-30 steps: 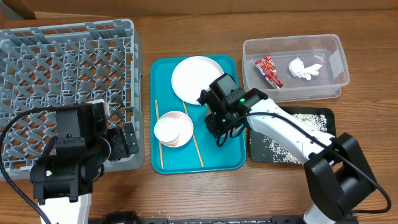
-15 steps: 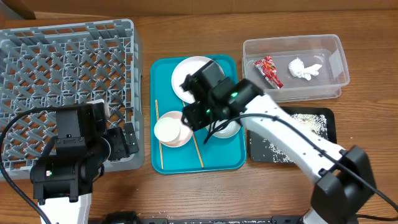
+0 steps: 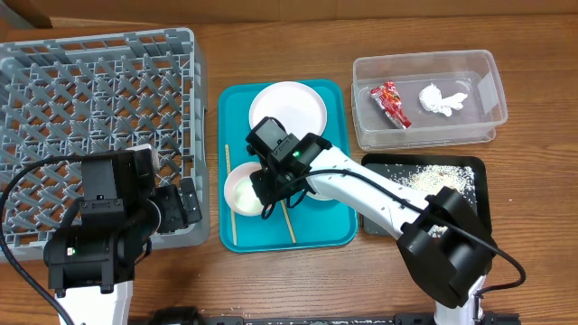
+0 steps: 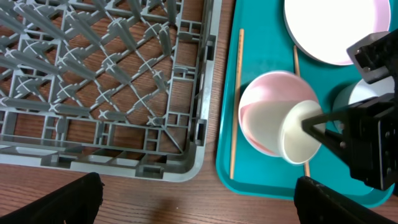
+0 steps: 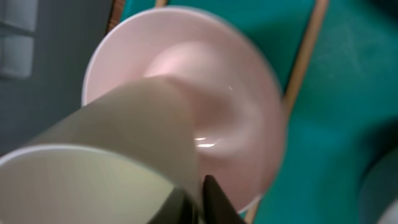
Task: Sort waste into correct bins and load items into the dishwasher
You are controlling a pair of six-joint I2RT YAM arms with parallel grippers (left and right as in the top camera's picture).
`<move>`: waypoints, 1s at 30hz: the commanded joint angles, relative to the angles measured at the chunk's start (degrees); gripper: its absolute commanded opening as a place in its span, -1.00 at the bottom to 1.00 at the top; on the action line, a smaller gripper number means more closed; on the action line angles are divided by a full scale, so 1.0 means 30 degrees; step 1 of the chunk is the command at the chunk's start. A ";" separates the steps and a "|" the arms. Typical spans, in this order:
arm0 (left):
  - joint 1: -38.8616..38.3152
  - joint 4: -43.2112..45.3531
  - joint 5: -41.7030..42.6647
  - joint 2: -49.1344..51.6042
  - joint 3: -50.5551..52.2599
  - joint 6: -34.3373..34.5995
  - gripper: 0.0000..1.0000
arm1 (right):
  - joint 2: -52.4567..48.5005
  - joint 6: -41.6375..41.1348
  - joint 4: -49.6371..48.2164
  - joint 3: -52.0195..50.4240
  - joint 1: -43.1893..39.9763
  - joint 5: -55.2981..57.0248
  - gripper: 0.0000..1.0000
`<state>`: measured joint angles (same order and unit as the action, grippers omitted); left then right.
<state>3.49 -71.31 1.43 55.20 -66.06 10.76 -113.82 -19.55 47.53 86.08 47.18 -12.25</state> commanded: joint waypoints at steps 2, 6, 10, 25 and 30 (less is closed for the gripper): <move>0.0117 -0.0022 -0.0124 -0.0022 -0.0408 -0.0015 1.00 | 0.2106 -0.0138 0.1486 0.1610 -0.0954 0.2288 -0.92; 0.0117 0.0080 -0.0080 -0.0022 -0.0408 -0.0015 1.00 | 0.4641 -0.0138 0.2441 0.2244 -0.2637 0.2062 -0.92; 0.0102 0.1005 0.2390 0.0022 -0.0408 -0.0189 0.99 | 0.6921 -0.0131 0.3461 0.2244 -0.5311 0.0291 -0.92; -0.3388 0.9289 2.1456 0.5275 -0.0401 -0.5020 1.00 | 0.7060 0.1668 0.2790 0.1392 -0.8364 -1.5548 -0.92; -0.3636 1.1140 2.2411 0.5552 -0.0401 -0.5020 1.00 | 0.7060 0.1668 0.2463 0.1392 -0.8364 -1.8447 -0.92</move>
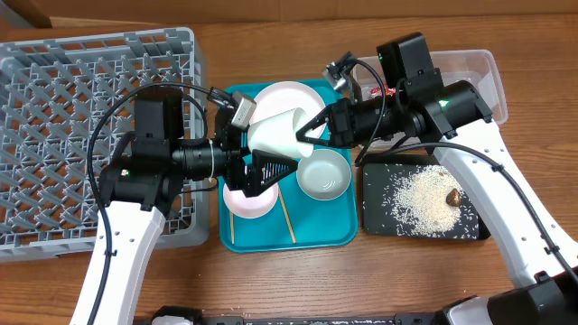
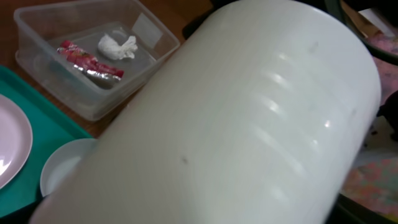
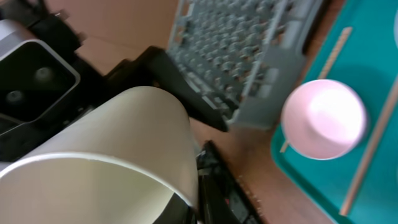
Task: Sort waste into correct bins and load items into the dishwasher
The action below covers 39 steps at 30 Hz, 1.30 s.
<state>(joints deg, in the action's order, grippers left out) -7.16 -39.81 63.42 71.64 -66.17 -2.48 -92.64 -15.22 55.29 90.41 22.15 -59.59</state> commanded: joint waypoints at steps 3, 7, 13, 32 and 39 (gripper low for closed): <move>-0.0087 0.1122 0.1749 0.0073 -0.0364 -0.0597 1.00 | 0.0000 0.0226 -0.0109 -0.0051 -0.0022 -0.2834 -0.92; -0.0095 0.1362 0.1814 0.0073 -0.0364 -0.0459 0.81 | 0.0000 0.0219 -0.0109 -0.0051 -0.0022 -0.2827 -0.92; -0.0029 0.1705 0.1734 0.0066 -0.0372 -0.0459 0.66 | 0.0000 0.0226 0.0918 -0.0051 -0.0022 -0.1727 -0.92; 0.0168 0.2084 0.1647 0.0066 -0.0372 -0.0401 0.58 | 0.0000 0.0219 0.2426 -0.0051 -0.0022 -0.0474 -0.92; 0.0168 0.2091 0.1304 0.0066 -0.0372 -0.0401 0.36 | 0.0000 0.0211 0.2761 -0.0051 -0.0022 -0.0342 -0.92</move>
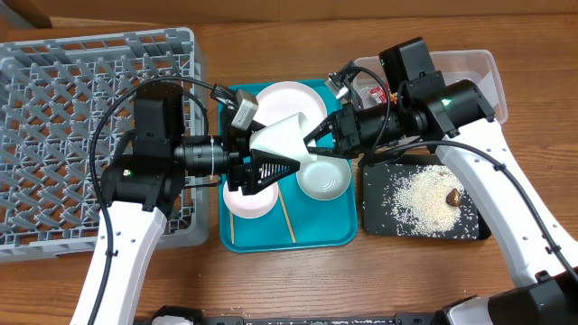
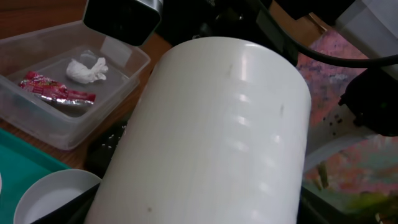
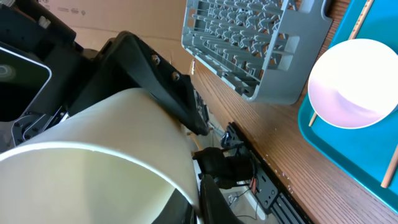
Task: Sort waste into correct bins and load items into the dishwasher
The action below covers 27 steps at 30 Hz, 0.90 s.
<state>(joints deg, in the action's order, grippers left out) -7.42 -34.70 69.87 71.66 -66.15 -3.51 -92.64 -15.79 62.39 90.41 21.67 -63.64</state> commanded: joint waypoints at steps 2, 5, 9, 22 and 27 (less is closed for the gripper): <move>0.0255 0.0386 -0.0845 0.0058 -0.0379 -0.0058 0.27 | 0.0000 0.0401 0.0393 -0.0051 0.0138 0.1005 -0.92; 0.0255 0.0386 -0.0845 0.0058 -0.0379 -0.0058 0.25 | 0.0000 0.0401 0.0408 -0.0051 0.0138 0.1005 -0.92; 0.0255 0.0313 -0.1610 0.0058 -0.0379 -0.0058 0.01 | 0.0000 0.0408 0.0401 -0.0051 0.0138 0.1093 -0.53; 0.0998 -0.3643 -1.0506 -0.0576 -0.0401 -0.0051 -0.89 | 0.0073 -0.0219 0.3985 0.0211 -0.1435 1.4965 -0.01; 0.3322 -0.6849 -1.5198 -0.1887 -0.0423 0.0481 -0.92 | 0.0765 0.0860 0.6011 0.0656 -0.3796 1.7427 0.01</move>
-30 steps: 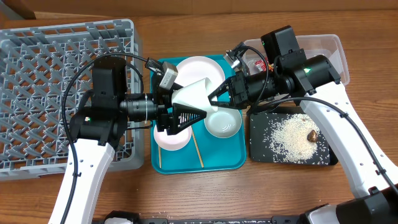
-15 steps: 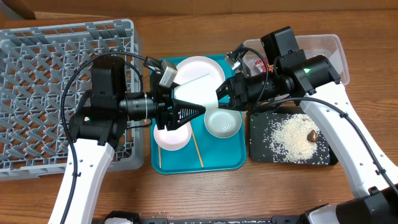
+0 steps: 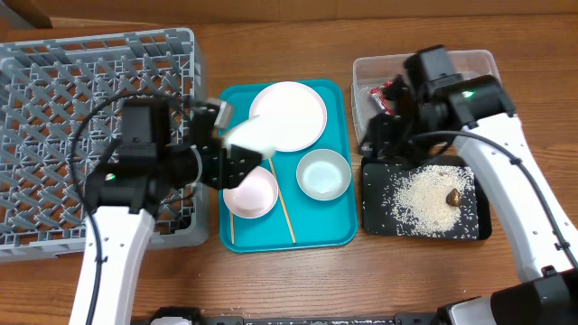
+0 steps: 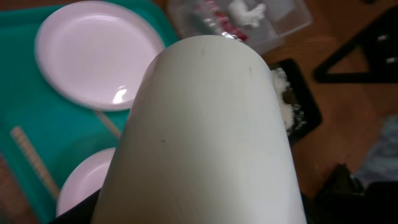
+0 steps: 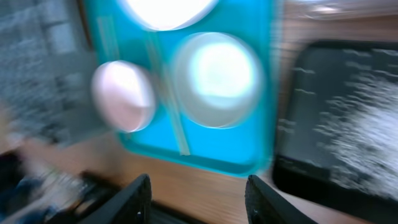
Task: Sort waste into correct bins and load items into the dishwasher
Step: 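Place the white cup upside down in the dish rack with the left gripper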
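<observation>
A white paper cup (image 3: 248,137) hangs over the left part of the teal tray (image 3: 334,230), with my left gripper (image 3: 233,152) shut on it. The cup (image 4: 205,130) fills the left wrist view and hides the fingers. On the tray lie a white plate (image 3: 289,115), a pink bowl (image 3: 253,192), a pale bowl (image 3: 323,173) and chopsticks (image 3: 284,217). My right gripper (image 3: 379,135) stands open and empty (image 5: 198,193) at the tray's right edge, apart from the cup. The grey dish rack (image 3: 90,108) is at the left.
A clear bin (image 3: 470,68) at the back right holds a red wrapper (image 3: 390,97). In front of it a black tray (image 3: 424,194) carries scattered rice and a small brown lump (image 3: 454,197). The right wrist view is blurred.
My right gripper has let go of the cup and now stands open to the right, by the bin and black tray. The left gripper alone holds the cup, drawn slightly left.
First my right gripper was shut on the cup lying in the pink bowl, the left arm down by the rack's corner. Then the cup was held above the tray between both grippers. Now only the left gripper has it.
</observation>
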You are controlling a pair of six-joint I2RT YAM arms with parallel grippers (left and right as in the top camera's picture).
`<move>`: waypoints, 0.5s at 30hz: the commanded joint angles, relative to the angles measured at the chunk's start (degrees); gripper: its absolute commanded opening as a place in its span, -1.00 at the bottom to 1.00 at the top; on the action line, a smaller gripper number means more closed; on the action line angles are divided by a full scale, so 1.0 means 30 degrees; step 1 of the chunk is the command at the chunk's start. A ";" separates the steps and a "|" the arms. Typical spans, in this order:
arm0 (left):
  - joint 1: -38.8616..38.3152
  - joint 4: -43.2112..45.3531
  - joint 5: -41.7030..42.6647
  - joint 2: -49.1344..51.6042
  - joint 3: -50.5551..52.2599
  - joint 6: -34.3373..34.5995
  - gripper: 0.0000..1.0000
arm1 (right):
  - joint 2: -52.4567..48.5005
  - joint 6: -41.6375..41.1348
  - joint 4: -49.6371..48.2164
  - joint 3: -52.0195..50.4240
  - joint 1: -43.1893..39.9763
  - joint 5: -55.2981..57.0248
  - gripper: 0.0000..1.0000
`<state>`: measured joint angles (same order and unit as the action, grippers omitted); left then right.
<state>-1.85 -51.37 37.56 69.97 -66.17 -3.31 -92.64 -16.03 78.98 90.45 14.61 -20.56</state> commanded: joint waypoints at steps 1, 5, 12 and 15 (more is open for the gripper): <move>0.1945 -0.1865 -0.5304 -0.1494 -0.0415 0.0561 -0.92 | 0.0882 0.1158 0.0605 0.0648 -0.1719 0.3067 0.02; 0.5071 -0.4109 -0.9595 -0.1829 -0.0415 0.1384 -0.92 | 0.1749 0.2448 0.1384 0.0641 -0.3883 0.3067 0.03; 0.8604 -0.4262 -1.3508 -0.1581 -0.0386 0.4153 -0.92 | 0.1843 0.3024 0.2164 0.0619 -0.5311 0.3060 0.02; 0.8998 -0.3555 -1.3806 -0.0364 -0.0364 0.4248 -0.92 | 0.1843 0.3024 0.2157 0.0619 -0.5304 0.3060 0.02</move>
<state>24.43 -63.51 -0.01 65.63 -66.37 7.03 -88.03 -7.88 85.56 90.76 -1.15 -11.73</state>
